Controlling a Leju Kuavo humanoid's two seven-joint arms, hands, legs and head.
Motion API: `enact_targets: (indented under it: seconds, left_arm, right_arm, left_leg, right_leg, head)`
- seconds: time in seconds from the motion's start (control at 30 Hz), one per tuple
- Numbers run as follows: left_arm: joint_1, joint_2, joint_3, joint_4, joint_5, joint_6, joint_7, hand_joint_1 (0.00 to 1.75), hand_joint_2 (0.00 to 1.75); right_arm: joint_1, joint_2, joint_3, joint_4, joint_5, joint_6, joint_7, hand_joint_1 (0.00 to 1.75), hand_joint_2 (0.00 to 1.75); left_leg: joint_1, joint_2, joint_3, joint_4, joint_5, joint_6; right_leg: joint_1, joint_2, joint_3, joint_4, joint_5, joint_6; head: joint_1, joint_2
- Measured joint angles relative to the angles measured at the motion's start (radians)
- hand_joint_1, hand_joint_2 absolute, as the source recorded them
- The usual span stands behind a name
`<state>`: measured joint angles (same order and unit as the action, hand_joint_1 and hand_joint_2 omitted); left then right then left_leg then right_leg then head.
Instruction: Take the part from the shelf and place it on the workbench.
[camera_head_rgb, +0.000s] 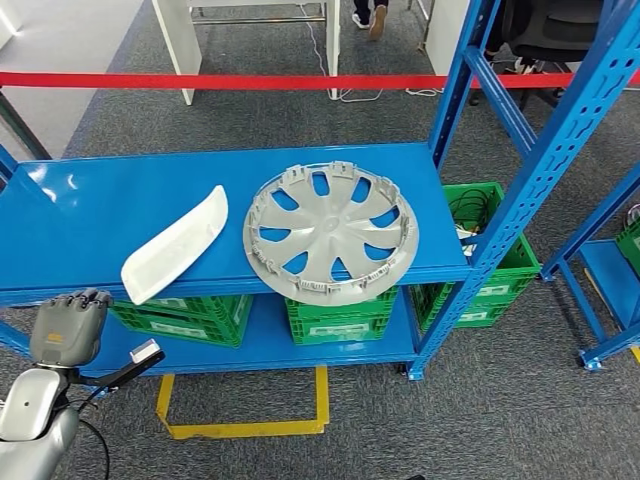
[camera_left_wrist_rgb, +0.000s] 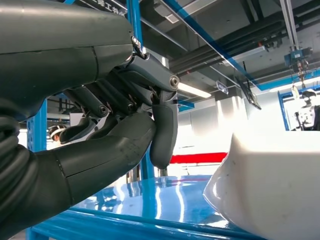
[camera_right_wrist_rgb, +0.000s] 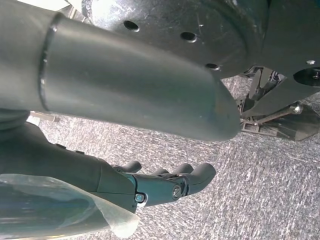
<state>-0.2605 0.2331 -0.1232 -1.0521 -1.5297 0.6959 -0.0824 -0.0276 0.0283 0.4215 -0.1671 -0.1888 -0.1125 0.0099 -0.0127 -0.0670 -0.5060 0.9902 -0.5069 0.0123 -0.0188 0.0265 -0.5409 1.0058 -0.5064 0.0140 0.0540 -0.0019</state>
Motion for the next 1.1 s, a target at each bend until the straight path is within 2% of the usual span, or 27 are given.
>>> enact_targets:
  seconds: [0.07,0.1,0.2,0.23,0.43,0.77,1.1]
  left_arm:
    - [0.0,0.0,0.0,0.0,0.0,0.0,-0.001,1.75,1.75]
    - [0.0,0.0,0.0,-0.001,0.0,0.0,-0.003,1.58,1.75]
    - [0.0,-0.001,0.001,-0.011,0.002,0.0,-0.028,0.27,1.75]
    - [-0.001,-0.002,0.002,-0.014,0.004,0.0,-0.038,0.0,1.75]
    - [-0.021,-0.019,-0.001,-0.006,0.008,0.0,-0.065,0.0,1.75]
    - [-0.065,-0.054,-0.026,0.076,0.014,0.0,-0.064,0.0,1.75]
    - [-0.095,-0.065,-0.029,0.135,0.071,0.0,-0.077,0.0,1.75]
  right_arm:
    - [0.0,0.0,0.0,0.0,0.0,0.0,0.0,0.0,0.0]
    - [0.0,0.0,0.0,0.0,0.0,0.0,0.0,0.0,0.0]
    - [0.0,0.0,0.0,0.0,0.0,0.0,-0.001,0.0,0.0]
    - [0.0,0.0,0.0,0.0,0.0,0.0,-0.002,0.0,0.0]
    - [-0.001,-0.003,0.001,0.0,0.004,0.0,-0.01,0.0,0.0]
    - [-0.003,-0.009,0.006,0.0,0.011,-0.001,-0.013,0.0,0.0]
    - [-0.003,-0.014,0.015,0.0,0.011,-0.001,-0.013,0.0,0.0]
  left_leg:
    - [0.0,0.0,0.0,0.0,0.0,0.0]
    - [0.0,0.0,0.0,0.0,0.0,0.0]
    - [0.0,0.0,0.0,0.0,0.0,0.0]
    - [0.0,0.0,0.0,0.0,0.0,0.0]
    - [0.0,0.0,0.0,0.0,0.0,0.0]
    - [0.0,0.0,0.0,0.001,0.0,0.0]
    - [0.0,0.0,0.0,0.001,0.0,0.0]
  right_leg:
    - [0.0,0.0,0.0,0.0,0.0,0.0]
    - [0.0,0.0,0.0,0.0,0.0,0.0]
    - [0.0,0.0,0.0,0.0,0.0,0.0]
    - [0.0,0.0,0.0,0.0,0.0,0.0]
    - [0.0,0.0,0.0,0.0,0.0,0.0]
    - [0.0,0.0,0.0,0.0,0.0,0.0]
    - [0.0,0.0,0.0,0.0,0.0,0.0]
  head:
    - [0.0,0.0]
    - [0.0,0.0]
    - [0.0,0.0]
    - [0.0,0.0]
    - [0.0,0.0]
    - [0.0,0.0]
    - [0.0,0.0]
